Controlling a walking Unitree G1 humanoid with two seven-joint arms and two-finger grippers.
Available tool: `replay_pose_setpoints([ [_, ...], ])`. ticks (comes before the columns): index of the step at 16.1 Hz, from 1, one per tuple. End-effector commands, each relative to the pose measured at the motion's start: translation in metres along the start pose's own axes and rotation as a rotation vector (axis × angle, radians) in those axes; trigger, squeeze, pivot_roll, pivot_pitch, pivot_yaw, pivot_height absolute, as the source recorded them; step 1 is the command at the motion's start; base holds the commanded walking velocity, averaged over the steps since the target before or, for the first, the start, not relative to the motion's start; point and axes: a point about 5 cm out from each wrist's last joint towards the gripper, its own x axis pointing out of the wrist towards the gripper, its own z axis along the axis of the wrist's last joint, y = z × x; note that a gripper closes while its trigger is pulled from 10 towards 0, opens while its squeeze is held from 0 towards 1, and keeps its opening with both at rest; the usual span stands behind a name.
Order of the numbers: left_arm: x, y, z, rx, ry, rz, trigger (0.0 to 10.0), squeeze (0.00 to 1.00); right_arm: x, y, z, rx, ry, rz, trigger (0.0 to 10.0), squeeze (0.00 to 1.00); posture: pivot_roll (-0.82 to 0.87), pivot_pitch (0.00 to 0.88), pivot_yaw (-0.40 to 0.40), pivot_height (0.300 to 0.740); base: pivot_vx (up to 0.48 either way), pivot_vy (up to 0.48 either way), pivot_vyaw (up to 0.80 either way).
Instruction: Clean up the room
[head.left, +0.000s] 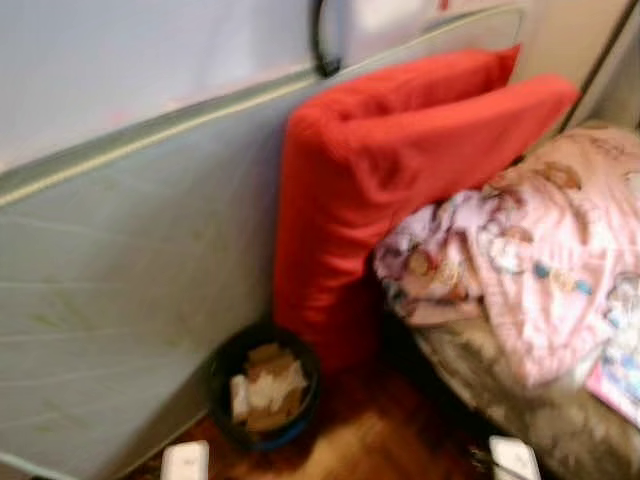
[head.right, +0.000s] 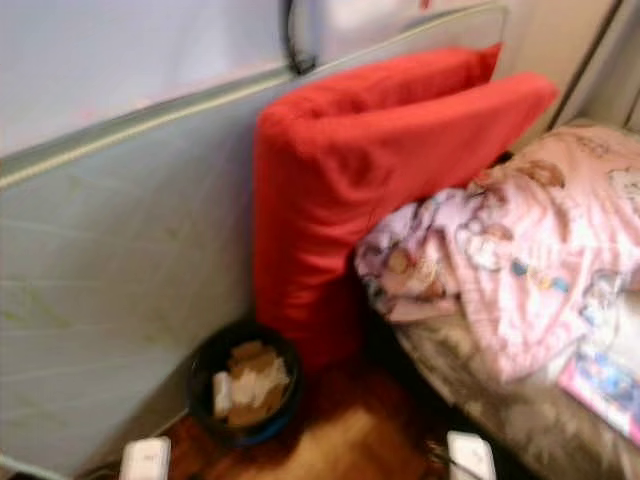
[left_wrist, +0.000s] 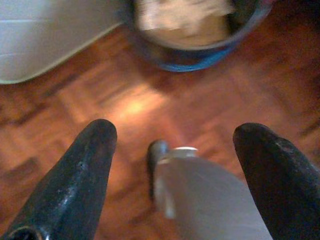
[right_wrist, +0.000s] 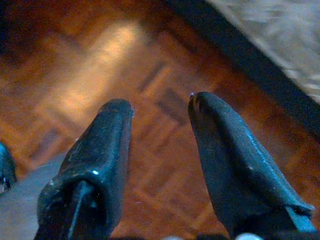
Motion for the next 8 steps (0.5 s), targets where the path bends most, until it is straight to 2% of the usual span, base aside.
replay_pose_setpoints([
  [1,0.0078,0.0298,0.0368,0.128,0.024,0.065,10.0,0.00,0.0022,-0.0053,0.0288,0.070,-0.069,0.111,10.0,0.00,-0.02,0.000,0.007,0.740,0.000,-0.386,0.00],
  [7,0.0073,0.0304,0.0346,0.133,0.030,0.066,10.0,0.00,0.0020,-0.0044,0.0266,0.069,-0.066,0.112,10.0,0.00,-0.02,0.000,0.012,0.740,0.000,-0.384,0.00],
  [8,0.0072,0.0306,0.0343,0.128,0.030,0.068,10.0,0.00,0.0020,-0.0041,0.0264,0.069,-0.066,0.113,10.0,0.00,-0.02,0.000,0.011,0.740,0.000,0.000,0.00],
])
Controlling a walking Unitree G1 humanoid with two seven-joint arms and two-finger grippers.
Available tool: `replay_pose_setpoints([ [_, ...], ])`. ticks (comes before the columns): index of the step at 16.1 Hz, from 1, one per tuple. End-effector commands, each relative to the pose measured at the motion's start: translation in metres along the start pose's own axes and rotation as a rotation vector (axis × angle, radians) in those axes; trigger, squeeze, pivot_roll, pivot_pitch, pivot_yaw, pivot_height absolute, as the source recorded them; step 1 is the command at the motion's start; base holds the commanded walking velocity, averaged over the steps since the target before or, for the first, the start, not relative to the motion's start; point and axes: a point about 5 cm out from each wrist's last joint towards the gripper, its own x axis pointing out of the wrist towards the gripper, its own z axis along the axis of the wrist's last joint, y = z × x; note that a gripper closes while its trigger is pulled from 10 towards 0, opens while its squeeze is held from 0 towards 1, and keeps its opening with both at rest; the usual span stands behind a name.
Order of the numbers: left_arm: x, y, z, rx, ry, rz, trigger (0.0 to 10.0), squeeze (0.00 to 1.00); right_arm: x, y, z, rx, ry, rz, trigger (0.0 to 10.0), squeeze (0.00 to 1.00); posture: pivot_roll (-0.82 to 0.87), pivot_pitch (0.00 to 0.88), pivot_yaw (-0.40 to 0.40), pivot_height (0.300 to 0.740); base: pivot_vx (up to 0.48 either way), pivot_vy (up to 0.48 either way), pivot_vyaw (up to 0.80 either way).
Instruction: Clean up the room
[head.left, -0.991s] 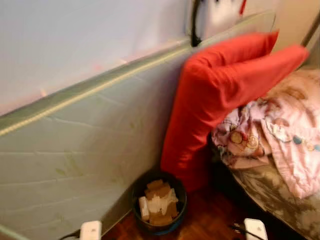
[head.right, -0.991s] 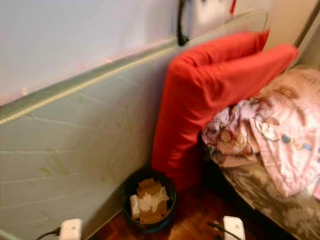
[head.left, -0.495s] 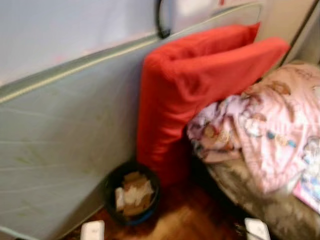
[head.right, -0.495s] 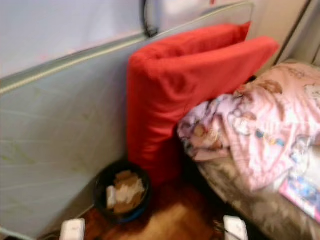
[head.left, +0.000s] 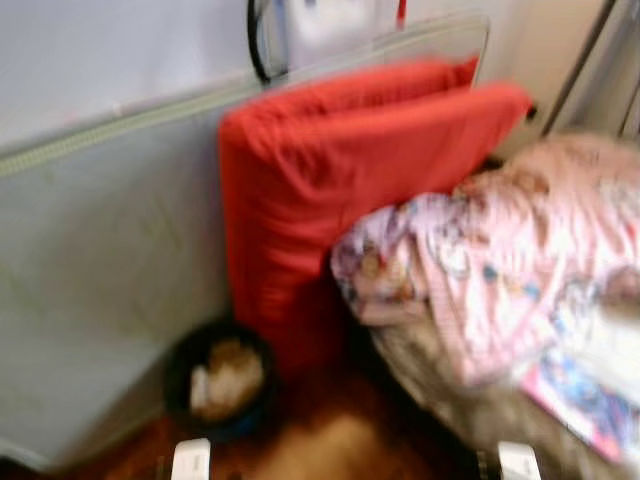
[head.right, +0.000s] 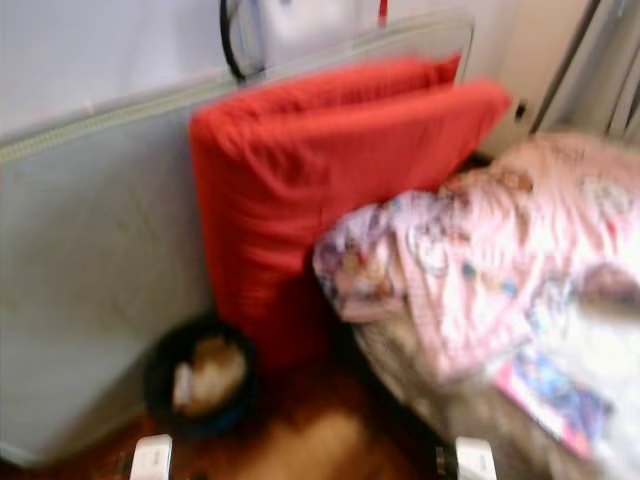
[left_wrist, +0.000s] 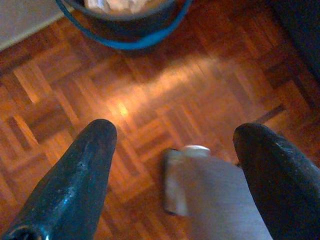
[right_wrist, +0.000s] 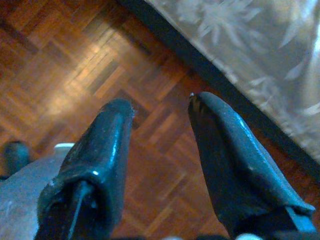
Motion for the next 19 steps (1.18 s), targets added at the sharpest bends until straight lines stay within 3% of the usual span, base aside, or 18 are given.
replay_pose_setpoints([
  [1,0.008,0.026,0.034,0.117,0.029,0.060,10.0,0.00,0.002,-0.006,0.027,0.067,-0.068,0.108,10.0,0.00,-0.02,0.000,0.010,0.740,0.000,0.000,0.00],
  [5,0.009,0.024,0.036,0.107,0.024,0.052,10.0,0.00,0.002,-0.006,0.028,0.066,-0.070,0.110,10.0,0.00,-0.01,0.000,0.000,0.740,0.000,0.000,0.00],
  [6,0.015,0.005,0.054,0.114,-0.030,0.024,10.0,0.00,0.002,-0.006,0.028,0.065,-0.071,0.110,10.0,0.00,-0.02,0.000,0.003,0.740,0.000,0.000,0.00],
  [7,0.014,0.003,0.051,0.118,-0.019,0.023,10.0,0.00,0.002,-0.006,0.029,0.069,-0.073,0.109,10.0,0.00,-0.01,0.000,0.004,0.740,0.000,0.000,0.00],
  [19,0.013,0.009,0.045,0.122,0.002,0.035,10.0,0.00,0.002,-0.005,0.028,0.069,-0.067,0.106,10.0,0.00,-0.02,0.000,0.007,0.740,0.000,0.000,0.00],
])
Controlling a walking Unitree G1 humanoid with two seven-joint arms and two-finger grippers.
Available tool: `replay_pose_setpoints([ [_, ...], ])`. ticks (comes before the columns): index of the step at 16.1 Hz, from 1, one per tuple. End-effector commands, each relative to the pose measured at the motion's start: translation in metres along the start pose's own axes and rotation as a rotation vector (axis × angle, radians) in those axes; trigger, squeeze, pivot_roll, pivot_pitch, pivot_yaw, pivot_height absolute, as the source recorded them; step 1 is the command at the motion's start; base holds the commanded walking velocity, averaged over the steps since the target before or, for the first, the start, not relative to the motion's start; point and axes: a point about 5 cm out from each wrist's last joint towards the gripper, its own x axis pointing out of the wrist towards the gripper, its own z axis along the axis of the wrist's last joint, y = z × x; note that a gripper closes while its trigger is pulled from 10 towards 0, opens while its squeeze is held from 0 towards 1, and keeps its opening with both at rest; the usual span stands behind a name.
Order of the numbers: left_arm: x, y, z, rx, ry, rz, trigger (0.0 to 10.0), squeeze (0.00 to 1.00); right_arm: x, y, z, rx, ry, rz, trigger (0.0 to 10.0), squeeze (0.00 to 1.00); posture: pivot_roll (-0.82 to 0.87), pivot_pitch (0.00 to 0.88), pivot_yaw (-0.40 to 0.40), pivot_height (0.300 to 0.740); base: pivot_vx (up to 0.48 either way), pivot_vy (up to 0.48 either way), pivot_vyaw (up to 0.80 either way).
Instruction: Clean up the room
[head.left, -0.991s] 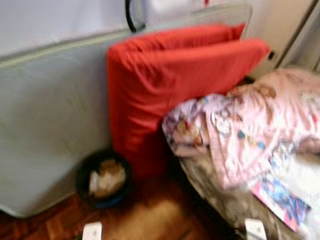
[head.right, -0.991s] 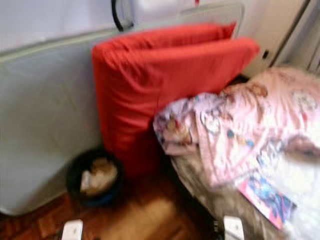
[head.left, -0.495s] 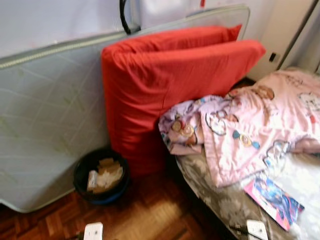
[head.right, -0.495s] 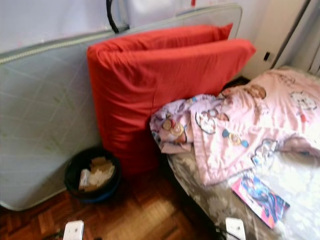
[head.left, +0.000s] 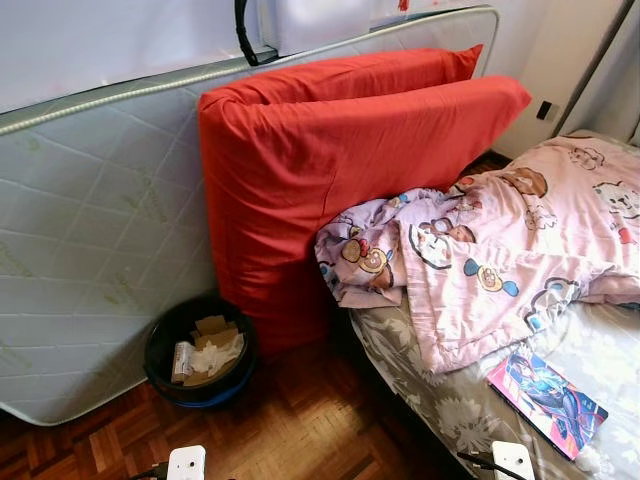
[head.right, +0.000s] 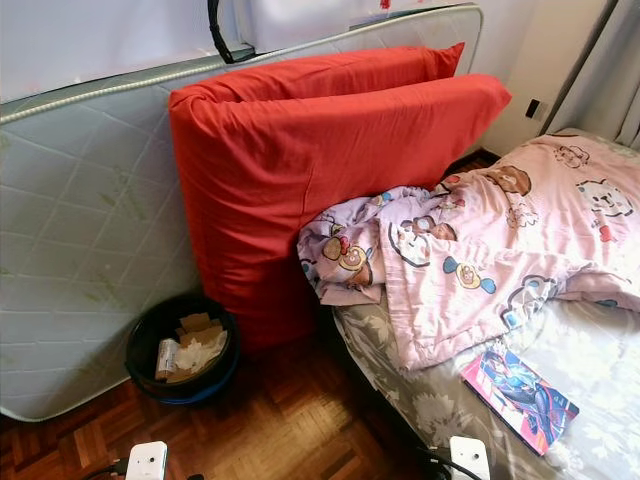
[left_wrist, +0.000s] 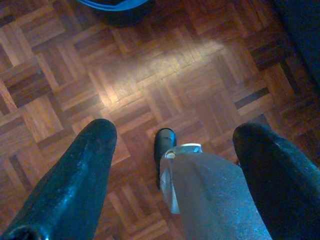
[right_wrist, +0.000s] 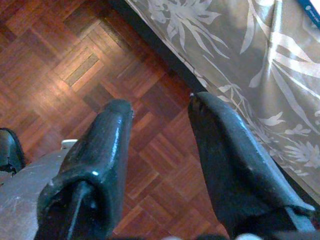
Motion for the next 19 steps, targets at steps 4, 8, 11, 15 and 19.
replay_pose_setpoints([
  [4,0.014,0.004,0.046,0.118,-0.003,0.024,10.0,0.00,0.001,-0.011,0.025,0.066,-0.059,0.091,10.0,0.00,-0.02,0.000,0.007,0.740,0.000,0.000,0.00],
  [8,0.014,0.004,0.046,0.119,-0.004,0.024,10.0,0.00,0.001,-0.011,0.025,0.062,-0.055,0.091,10.0,0.00,-0.02,0.000,0.007,0.740,0.000,0.000,0.00],
  [11,0.011,0.008,0.030,0.102,0.066,0.050,10.0,0.00,0.001,-0.013,0.029,0.082,-0.080,0.087,10.0,0.00,-0.02,0.000,-0.008,0.740,0.000,0.000,0.00],
  [15,0.011,0.009,0.030,0.110,0.065,0.056,10.0,0.00,0.001,-0.012,0.029,0.082,-0.082,0.104,10.0,0.00,-0.01,0.000,0.002,0.740,0.000,0.000,0.00],
  [19,0.011,0.009,0.030,0.121,0.064,0.054,10.0,0.00,0.001,-0.011,0.028,0.081,-0.077,0.114,10.0,0.00,-0.01,0.000,0.003,0.740,0.000,0.000,0.00],
])
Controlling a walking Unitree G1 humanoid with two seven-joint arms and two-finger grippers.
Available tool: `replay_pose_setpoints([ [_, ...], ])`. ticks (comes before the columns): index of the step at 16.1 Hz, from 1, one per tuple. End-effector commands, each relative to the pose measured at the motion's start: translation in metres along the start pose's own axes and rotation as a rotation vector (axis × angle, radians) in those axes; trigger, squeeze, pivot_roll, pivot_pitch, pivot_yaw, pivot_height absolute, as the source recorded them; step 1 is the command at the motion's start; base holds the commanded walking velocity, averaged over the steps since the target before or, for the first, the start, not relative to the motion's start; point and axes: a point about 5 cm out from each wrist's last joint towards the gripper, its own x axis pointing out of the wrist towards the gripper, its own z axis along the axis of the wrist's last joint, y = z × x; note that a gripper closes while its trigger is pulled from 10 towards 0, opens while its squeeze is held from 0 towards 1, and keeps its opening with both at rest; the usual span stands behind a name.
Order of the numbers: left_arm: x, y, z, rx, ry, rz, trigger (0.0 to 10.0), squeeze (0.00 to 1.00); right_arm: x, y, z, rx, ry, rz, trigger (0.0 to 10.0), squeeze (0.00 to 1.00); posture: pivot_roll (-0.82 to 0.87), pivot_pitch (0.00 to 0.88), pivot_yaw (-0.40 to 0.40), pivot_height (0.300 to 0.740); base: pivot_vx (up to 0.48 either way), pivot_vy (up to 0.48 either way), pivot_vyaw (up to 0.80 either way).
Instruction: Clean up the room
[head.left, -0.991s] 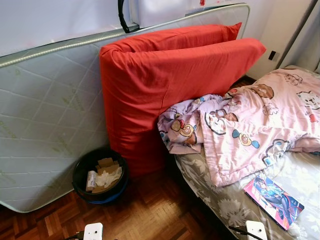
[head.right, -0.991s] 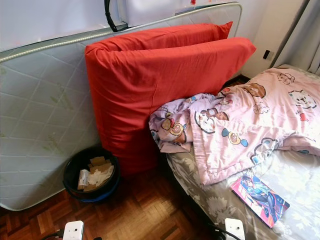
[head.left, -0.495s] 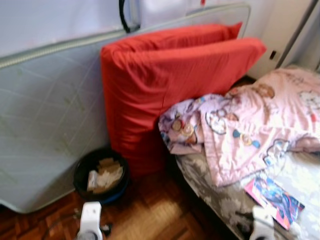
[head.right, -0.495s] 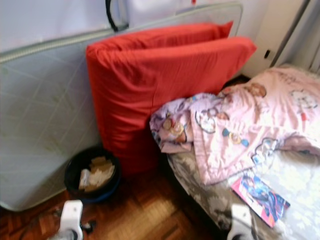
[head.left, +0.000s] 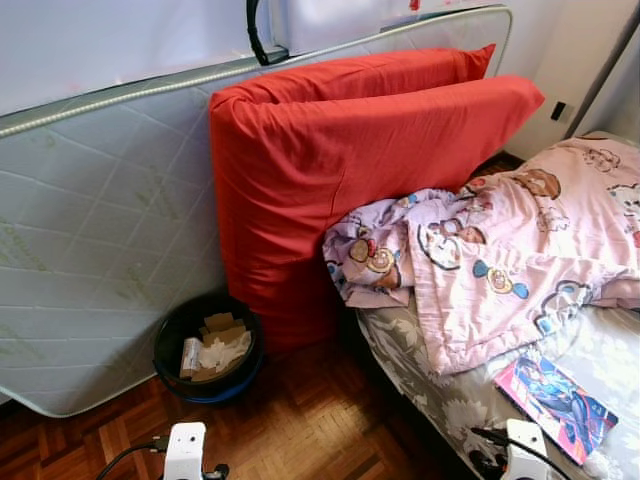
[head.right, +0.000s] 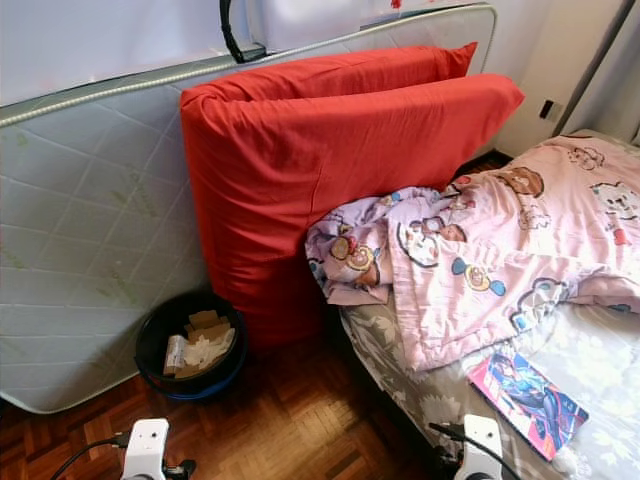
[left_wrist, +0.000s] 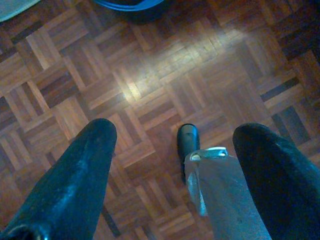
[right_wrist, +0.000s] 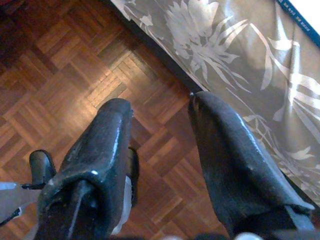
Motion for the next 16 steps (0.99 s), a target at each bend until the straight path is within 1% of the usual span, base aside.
replay_pose_setpoints([
  [1,-0.0002,0.0036,-0.0007,0.016,0.011,0.010,10.0,0.00,0.0000,0.0003,-0.0021,0.009,0.011,-0.006,10.0,0.00,-0.01,0.000,0.004,0.740,0.000,0.000,0.00],
  [8,0.0003,0.0029,0.0022,0.000,0.000,0.003,10.0,0.00,0.0005,0.0002,-0.0008,-0.006,0.028,-0.002,10.0,0.00,-0.01,0.000,-0.001,0.740,0.000,0.000,-0.76],
  [9,0.0004,0.0034,0.0030,0.020,-0.002,0.006,10.0,0.00,0.0006,0.0006,-0.0006,-0.007,0.029,0.000,10.0,0.00,-0.01,0.000,0.000,0.740,0.000,0.000,-0.77],
  [11,0.0004,0.0038,0.0040,0.042,-0.005,0.008,10.0,0.00,0.0007,0.0008,-0.0004,-0.008,0.029,0.002,10.0,0.00,-0.01,0.000,0.000,0.740,0.000,-0.386,-0.77],
  [12,0.0004,0.0037,0.0038,0.030,-0.006,0.007,10.0,0.00,0.0007,0.0007,-0.0004,-0.008,0.029,0.002,10.0,0.00,-0.02,0.000,0.000,0.740,0.000,-0.472,-0.77],
  [13,0.0004,0.0035,0.0035,0.011,-0.006,0.006,10.0,0.00,0.0007,0.0007,-0.0004,-0.009,0.030,0.002,10.0,0.00,-0.01,0.000,0.000,0.740,0.000,0.000,-0.77],
  [16,0.0004,0.0034,0.0036,0.008,-0.006,0.004,10.0,0.00,0.0007,0.0007,-0.0004,-0.009,0.031,0.001,10.0,0.00,-0.01,0.000,-0.001,0.740,0.000,0.000,-0.76],
])
